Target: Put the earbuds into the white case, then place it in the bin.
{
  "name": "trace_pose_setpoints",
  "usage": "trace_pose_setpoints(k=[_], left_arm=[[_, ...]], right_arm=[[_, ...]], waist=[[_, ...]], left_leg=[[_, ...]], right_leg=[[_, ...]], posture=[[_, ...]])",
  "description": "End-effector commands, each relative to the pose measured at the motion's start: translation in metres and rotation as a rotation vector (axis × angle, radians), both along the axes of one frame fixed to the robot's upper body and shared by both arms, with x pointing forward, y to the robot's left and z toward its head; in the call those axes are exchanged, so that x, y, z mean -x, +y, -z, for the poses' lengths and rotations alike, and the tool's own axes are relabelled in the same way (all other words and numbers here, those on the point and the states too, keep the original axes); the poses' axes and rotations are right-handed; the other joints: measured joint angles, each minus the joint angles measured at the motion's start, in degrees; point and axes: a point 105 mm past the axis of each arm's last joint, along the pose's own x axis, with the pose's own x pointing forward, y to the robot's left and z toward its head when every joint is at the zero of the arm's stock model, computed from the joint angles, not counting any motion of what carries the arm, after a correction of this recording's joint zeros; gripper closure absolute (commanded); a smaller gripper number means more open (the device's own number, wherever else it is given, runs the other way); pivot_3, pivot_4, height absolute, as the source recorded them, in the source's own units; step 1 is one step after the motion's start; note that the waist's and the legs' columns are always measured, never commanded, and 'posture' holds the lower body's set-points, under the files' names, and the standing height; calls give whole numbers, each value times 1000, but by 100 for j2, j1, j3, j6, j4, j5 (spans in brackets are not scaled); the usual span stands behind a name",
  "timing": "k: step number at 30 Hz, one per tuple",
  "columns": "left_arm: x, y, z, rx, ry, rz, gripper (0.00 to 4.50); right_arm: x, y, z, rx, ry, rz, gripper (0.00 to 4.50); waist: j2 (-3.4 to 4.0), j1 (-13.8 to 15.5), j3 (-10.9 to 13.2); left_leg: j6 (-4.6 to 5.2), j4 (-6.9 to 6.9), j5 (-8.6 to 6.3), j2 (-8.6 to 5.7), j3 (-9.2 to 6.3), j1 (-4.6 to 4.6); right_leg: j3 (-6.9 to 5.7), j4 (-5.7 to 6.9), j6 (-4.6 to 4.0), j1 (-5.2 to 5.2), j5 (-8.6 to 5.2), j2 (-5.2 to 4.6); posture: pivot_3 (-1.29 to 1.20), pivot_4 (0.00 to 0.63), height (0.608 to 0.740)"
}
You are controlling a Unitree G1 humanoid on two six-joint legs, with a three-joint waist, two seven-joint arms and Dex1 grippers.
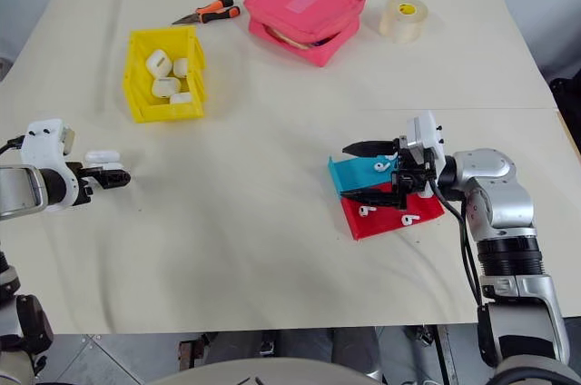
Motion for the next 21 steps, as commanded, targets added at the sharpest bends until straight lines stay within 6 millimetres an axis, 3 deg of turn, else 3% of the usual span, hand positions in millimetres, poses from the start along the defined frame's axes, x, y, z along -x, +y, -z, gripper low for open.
trace_pose_setpoints(k=[1, 21], left_arm=[[-1, 10, -7, -22, -2, -32, 31], [-20, -8, 2, -15, 18, 79, 31]], right_arm=[[2, -3, -12, -16, -48, 8, 0], [-4, -5, -13, 3, -50, 5, 0]], waist=[[0, 4, 0], [1, 56, -1]], left_leg=[[0, 1, 0, 0, 0, 0], [0, 6, 2, -5, -1, 1]], right_leg=[[0, 1, 0, 0, 0, 0], [-1, 9, 0, 3, 0, -4]], posture=[[0, 150, 740], [0, 150, 740]])
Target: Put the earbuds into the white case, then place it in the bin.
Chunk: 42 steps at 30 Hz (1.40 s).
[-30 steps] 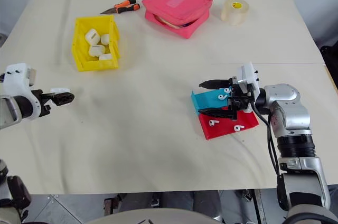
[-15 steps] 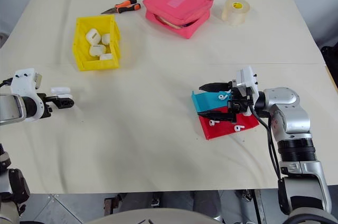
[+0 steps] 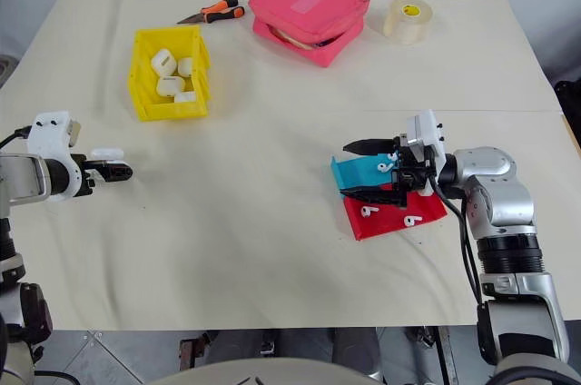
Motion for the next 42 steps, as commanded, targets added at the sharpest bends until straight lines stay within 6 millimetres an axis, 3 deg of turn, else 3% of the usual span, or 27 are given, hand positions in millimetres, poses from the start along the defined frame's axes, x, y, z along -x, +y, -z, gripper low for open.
trace_pose_setpoints(k=[1, 6, 9, 12, 15, 18, 20, 23, 30, 33, 42], left_arm=[[-3, -6, 4, -2, 12, 28, 415], [-3, -10, 6, 28, 19, 42, 1702], [3, -21, 3, 82, 18, 108, 1712], [13, -13, -5, 58, -25, 127, 1712], [17, -19, -31, 10, -198, 274, 1712], [25, -53, -74, -21, -526, 555, 1712], [33, -76, -87, -12, -635, 723, 1712], [43, -122, -110, 78, -932, 1022, 1712], [23, -193, -108, 206, -1149, 1348, 1712], [23, -223, -107, 324, -1181, 1447, 1712], [22, -276, -76, 485, -1128, 1540, 1712]], right_arm=[[0, -4, -9, 4, -43, 1, 0], [-1, -5, -8, 4, -43, 6, 0], [-1, -7, -8, 3, -49, 14, 0], [1, -9, -9, 1, -57, 27, 0], [3, -13, -9, 1, -65, 42, 0], [6, -18, -9, 6, -74, 62, 0], [7, -22, -9, 15, -74, 82, 0], [9, -27, -10, 30, -81, 117, 0], [25, -34, -15, 65, -112, 178, 0], [32, -37, -17, 72, -130, 217, 0], [61, -48, -3, 185, -89, 342, 0]], waist=[[0, 18, 0], [0, 33, 0], [1, 37, 0], [1, 14, 0], [0, -39, 1], [-8, -25, 6], [-9, -8, 6], [9, 54, 1], [5, 137, 3], [3, 119, 3], [1, 135, 4]], left_leg=[[0, 0, 0, 0, 0, 0], [0, 2, 0, -2, 2, 0], [0, 2, 0, -2, 2, 0], [0, 1, 0, -4, 2, -1], [0, -5, 0, -1, 0, -4], [-1, -2, -1, 3, -2, -13], [-1, 5, -1, 7, -7, -17], [-1, 6, -1, 2, -4, -13], [5, 17, 2, -9, 3, -14], [9, 18, 0, -12, 6, -15], [17, 12, 2, -10, 11, -11]], right_leg=[[0, 1, 0, 0, 0, -1], [2, 2, 0, 0, 0, -2], [1, 2, 0, 0, 0, -1], [1, 1, 0, -1, 0, -4], [-1, -4, 0, -5, 0, -4], [-3, -10, 0, -8, 0, -4], [-7, -10, 0, -7, 0, -4], [-6, -9, 0, -2, 0, -8], [-8, -4, 8, 1, 5, -11], [-7, -7, 11, 1, 6, -12], [-7, -7, 13, 3, 7, -12]], posture=[[0, 150, 740], [0, 150, 740], [0, 150, 740], [0, 150, 740], [0, 150, 740], [0, 150, 740], [0, 150, 740], [0, 150, 740], [0, 150, 740], [0, 150, 740], [0, 150, 740]])
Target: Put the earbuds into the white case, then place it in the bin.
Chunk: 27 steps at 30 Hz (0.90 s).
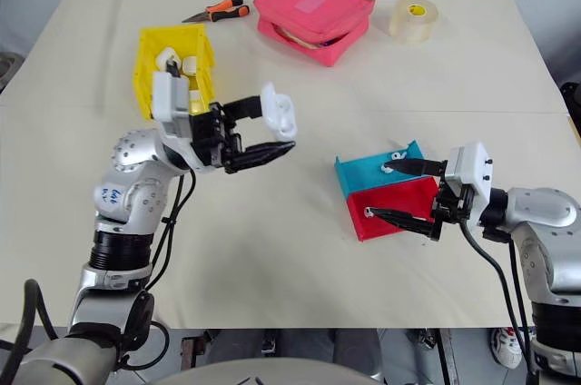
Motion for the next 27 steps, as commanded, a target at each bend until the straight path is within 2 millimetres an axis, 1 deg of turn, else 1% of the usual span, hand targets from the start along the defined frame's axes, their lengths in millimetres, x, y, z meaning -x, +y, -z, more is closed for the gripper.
trace_pose_setpoints(k=[1, 3, 6, 10, 12, 15, 17, 19, 21, 23, 27], left_arm=[[3, -19, -3, 21, -6, 47, 1712], [-2, -26, -5, 29, 21, 54, 1712], [-17, -31, -11, 32, 64, 30, 1712], [-31, -30, -19, 26, 105, 34, 1712], [-35, -28, -28, 36, 129, 69, 1712], [-41, -30, -33, 21, 58, 51, 1712], [-32, -40, -30, 29, 28, 91, 1712], [-15, -51, -23, 41, 8, 152, 1712], [3, -61, -7, 42, 16, 190, 1712], [16, -64, 7, 46, 56, 195, 1712], [42, -59, 33, 30, 110, 193, 1712]], right_arm=[[8, -5, -13, 32, -53, 49, 0], [13, -5, -12, 25, -50, 69, 0], [18, -4, -11, 10, -50, 98, 0], [20, -3, -10, -1, -52, 117, 0], [21, -1, -9, -10, -52, 122, 0], [23, 1, -8, -17, -49, 126, 0], [23, 1, -8, -18, -45, 132, 0], [24, -1, -9, -10, -43, 143, 0], [27, -3, -10, -5, -31, 155, 0], [29, -6, -8, 6, 17, 181, 0], [32, -13, -9, 36, 37, 239, 0]], waist=[[-2, 28, 1], [-4, 43, 2], [-5, 60, 2], [-5, 56, 2], [-5, 51, 3], [-5, 52, 3], [-5, 58, 3], [-4, 64, 2], [-4, 74, 2], [-4, 72, 2], [-2, 69, 1]], left_leg=[[2, 4, 1, 0, -4, -3], [5, 8, -1, -1, -4, -4], [6, 9, -1, -1, -5, -5], [7, 9, -1, -2, -3, -3], [7, 8, -1, -1, -4, -4], [7, 8, -1, -2, -3, -5], [8, 8, -2, -4, -4, -5], [10, 7, -3, -4, -5, -6], [14, 7, -5, -5, -5, -8], [16, 7, -7, -5, -5, -7], [16, 8, -6, 1, -6, -5]], right_leg=[[-2, -1, 1, 2, 1, 0], [-1, -2, 4, 3, 2, -1], [-2, -2, 5, 3, 3, -1], [0, -2, 5, 3, 3, -1], [-2, -2, 5, 2, 3, -1], [-2, -3, 5, 2, 3, 0], [-2, -5, 6, 2, 3, -1], [-3, -8, 6, 3, 3, -1], [-3, -11, 6, 4, 3, -1], [-1, -13, 7, 4, 4, -2], [-1, -7, 7, 3, 4, -1]], posture=[[0, 150, 740], [0, 150, 740], [0, 150, 740], [0, 150, 740], [0, 150, 740], [0, 150, 740], [0, 150, 740], [0, 150, 740], [0, 150, 740], [0, 150, 740], [0, 150, 740]])
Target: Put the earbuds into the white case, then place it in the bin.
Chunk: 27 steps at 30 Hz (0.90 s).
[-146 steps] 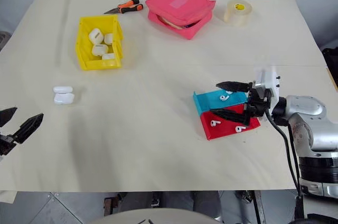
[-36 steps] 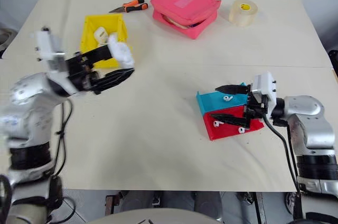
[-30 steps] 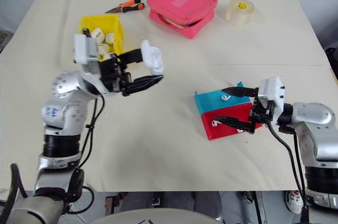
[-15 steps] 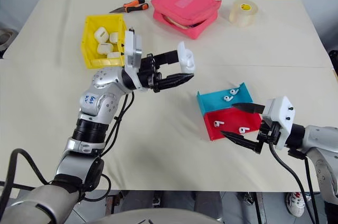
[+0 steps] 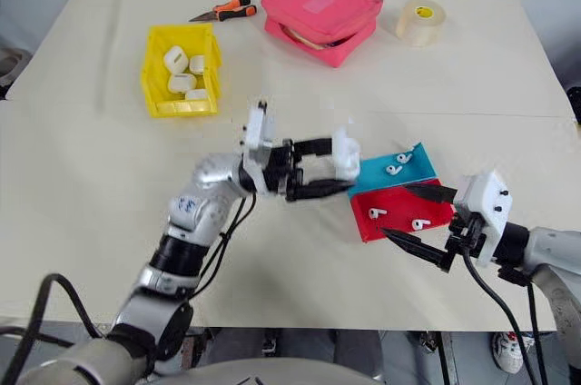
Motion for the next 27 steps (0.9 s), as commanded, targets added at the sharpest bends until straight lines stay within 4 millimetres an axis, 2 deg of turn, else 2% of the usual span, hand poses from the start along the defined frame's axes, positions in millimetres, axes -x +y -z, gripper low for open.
trace_pose_setpoints(k=[1, 5, 8, 16, 20, 24, 27], left_arm=[[23, 2, 1, 4, -35, -2, 1712], [27, 12, 17, -31, -10, -85, 1712], [31, 20, 27, -62, -10, -129, 1712], [40, 31, 37, -73, 16, -185, 1712], [41, 30, 37, -65, 17, -200, 1712], [39, 30, 37, -65, 19, -210, 1712], [42, 29, 38, -61, 13, -193, 1712]], right_arm=[[5, -3, -10, 27, -21, 29, 0], [4, -7, -14, 29, -47, 96, 0], [12, -12, -8, 70, -10, 122, 0], [20, -27, -1, 102, 14, 236, 0], [29, -29, 0, 98, 29, 263, 928], [42, -40, 3, 112, 72, 303, 928], [59, -48, 7, 112, 128, 315, 928]], waist=[[5, 0, -3], [6, 16, -3], [6, 92, -4], [16, 90, -9], [18, 98, -11], [19, 102, -12], [20, 113, -12]], left_leg=[[0, 0, 0, 2, 0, 3], [0, 2, 0, 1, 2, 10], [0, 3, 0, 0, 1, 10], [3, 6, -2, -1, 3, 11], [3, 6, -2, -3, 3, 11], [4, 6, -2, -4, 3, 12], [4, 6, -3, -4, 2, 12]], right_leg=[[1, 1, 0, 1, 0, 0], [7, 2, 0, 7, 0, 0], [6, 1, 0, 8, 0, 0], [9, -1, 3, 11, 3, -2], [10, -3, 4, 13, 3, -2], [10, -3, 4, 14, 3, -2], [9, -4, 4, 15, 3, -2]], posture=[[0, 150, 740], [0, 150, 740], [0, 150, 740], [0, 150, 740], [0, 150, 740], [0, 150, 740], [0, 150, 740]])
